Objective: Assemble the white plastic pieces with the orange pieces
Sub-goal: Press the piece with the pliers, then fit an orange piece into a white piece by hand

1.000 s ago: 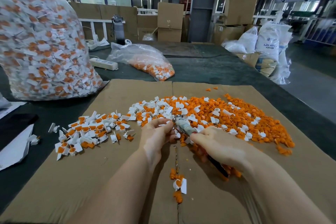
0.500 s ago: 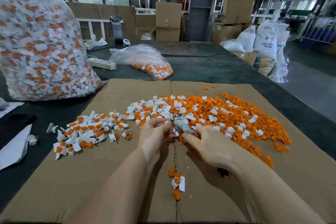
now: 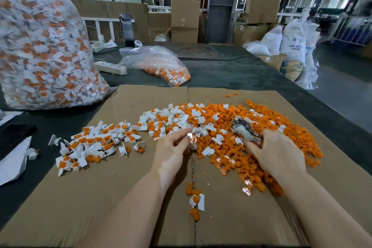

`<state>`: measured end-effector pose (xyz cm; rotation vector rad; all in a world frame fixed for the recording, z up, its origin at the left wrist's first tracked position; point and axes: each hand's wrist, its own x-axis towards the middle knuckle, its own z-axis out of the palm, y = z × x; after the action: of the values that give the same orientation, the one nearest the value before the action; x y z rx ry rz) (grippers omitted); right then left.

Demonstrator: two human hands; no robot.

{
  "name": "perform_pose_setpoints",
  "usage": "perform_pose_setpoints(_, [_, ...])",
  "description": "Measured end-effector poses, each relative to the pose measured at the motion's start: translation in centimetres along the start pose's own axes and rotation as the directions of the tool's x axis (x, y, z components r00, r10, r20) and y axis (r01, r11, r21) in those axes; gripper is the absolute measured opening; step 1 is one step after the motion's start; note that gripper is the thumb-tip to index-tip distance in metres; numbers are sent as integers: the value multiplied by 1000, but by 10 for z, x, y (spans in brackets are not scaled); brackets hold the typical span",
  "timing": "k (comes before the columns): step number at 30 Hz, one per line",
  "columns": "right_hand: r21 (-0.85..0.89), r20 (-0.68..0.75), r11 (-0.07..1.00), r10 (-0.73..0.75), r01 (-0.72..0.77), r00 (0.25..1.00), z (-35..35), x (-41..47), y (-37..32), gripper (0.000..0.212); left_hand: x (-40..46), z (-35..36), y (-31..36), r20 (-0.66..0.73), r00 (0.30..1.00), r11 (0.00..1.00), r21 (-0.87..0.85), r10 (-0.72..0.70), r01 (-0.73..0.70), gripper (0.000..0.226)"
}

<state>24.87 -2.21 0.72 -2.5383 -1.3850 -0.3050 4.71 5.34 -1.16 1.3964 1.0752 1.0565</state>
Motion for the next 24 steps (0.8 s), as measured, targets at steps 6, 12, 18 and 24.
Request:
perform_pose_setpoints(6, [-190, -47, 981, -48, 39, 998, 4, -3, -6, 61, -1, 0, -1, -10, 997, 991, 114, 72, -71, 22])
perform_pose_setpoints(12, [402, -259, 781, -404, 478, 877, 11, -35, -65, 23, -3, -1, 1, 48, 991, 976, 175, 122, -128, 22])
perform_pose_setpoints(18, [516, -340, 701, -360, 492, 869, 20, -42, -77, 14, -4, -4, -1, 104, 980, 958, 220, 167, -187, 21])
perform_pose_setpoints(24, [495, -368, 698, -372, 518, 852, 24, -42, -75, 12, -4, -1, -2, 104, 978, 956, 215, 180, -198, 18])
